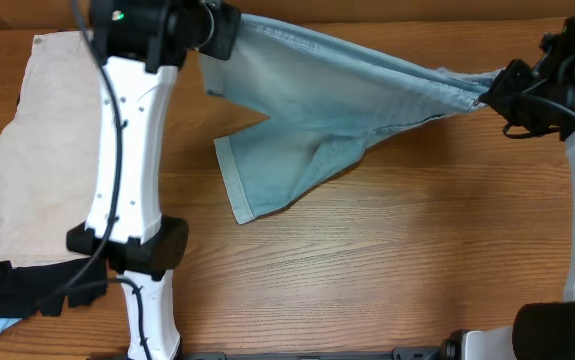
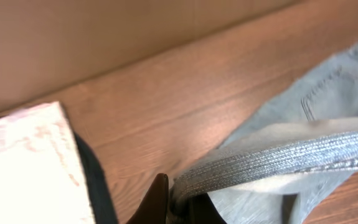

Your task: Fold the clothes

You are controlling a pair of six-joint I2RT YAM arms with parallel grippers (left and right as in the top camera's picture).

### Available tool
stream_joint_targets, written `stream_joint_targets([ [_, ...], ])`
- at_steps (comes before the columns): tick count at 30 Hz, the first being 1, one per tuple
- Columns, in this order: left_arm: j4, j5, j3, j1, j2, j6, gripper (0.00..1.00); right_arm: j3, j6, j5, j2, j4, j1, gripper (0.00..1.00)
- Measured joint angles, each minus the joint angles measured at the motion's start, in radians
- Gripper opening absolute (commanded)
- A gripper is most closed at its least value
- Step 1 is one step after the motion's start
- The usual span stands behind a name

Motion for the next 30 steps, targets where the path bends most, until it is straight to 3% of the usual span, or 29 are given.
stream_joint_targets([
  [13, -0.017, -0.085, 0.001, 0.012, -0.264, -0.056, 0.04, 0.458, -0.059, -0.088, -0.027, -0.404, 0.001, 0.04],
  [21, 0.008, -0.086, 0.013, 0.018, -0.419, -0.056, 0.04, 0.528, -0.08, -0.1, -0.151, -0.395, 0.001, 0.04],
  [30, 0.077, -0.092, 0.013, 0.029, -0.284, -0.056, 0.04, 0.526, -0.109, -0.094, -0.022, -0.242, 0.005, 0.04],
])
